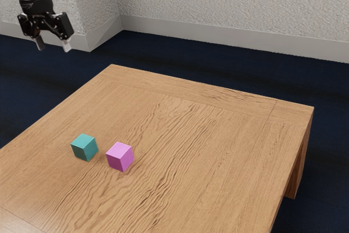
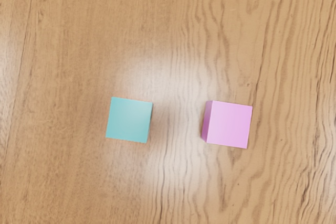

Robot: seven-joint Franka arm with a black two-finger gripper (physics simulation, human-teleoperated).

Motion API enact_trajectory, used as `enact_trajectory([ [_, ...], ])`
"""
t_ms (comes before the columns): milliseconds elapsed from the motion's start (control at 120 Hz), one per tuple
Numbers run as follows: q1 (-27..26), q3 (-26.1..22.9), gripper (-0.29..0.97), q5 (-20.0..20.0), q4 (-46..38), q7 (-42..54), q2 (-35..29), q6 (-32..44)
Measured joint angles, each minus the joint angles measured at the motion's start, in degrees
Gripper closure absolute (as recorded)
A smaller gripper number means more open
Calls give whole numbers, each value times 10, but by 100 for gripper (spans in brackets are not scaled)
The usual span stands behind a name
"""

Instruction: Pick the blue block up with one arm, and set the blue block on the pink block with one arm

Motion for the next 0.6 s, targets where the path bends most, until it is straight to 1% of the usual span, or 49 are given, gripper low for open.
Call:
enact_trajectory([
  [75, 0, 0, 3, 0, -1, 2, 1, 1],
  [125, -1, 1, 3, 1, -19, 3, -2, 8],
  [158, 1, 1, 3, 1, -55, 4, -11, 21],
  [208, 15, 1, 3, 1, -133, 5, -30, 55],
  [300, 52, 1, 3, 2, -281, 10, -70, 148],
  [383, 68, 1, 3, 2, -382, 23, -81, 255],
  [442, 71, 1, 3, 2, -415, 37, -74, 323],
  [550, 71, 1, 3, 2, -435, 60, -44, 424],
  [600, 71, 0, 4, 2, -465, 69, -49, 468],
])
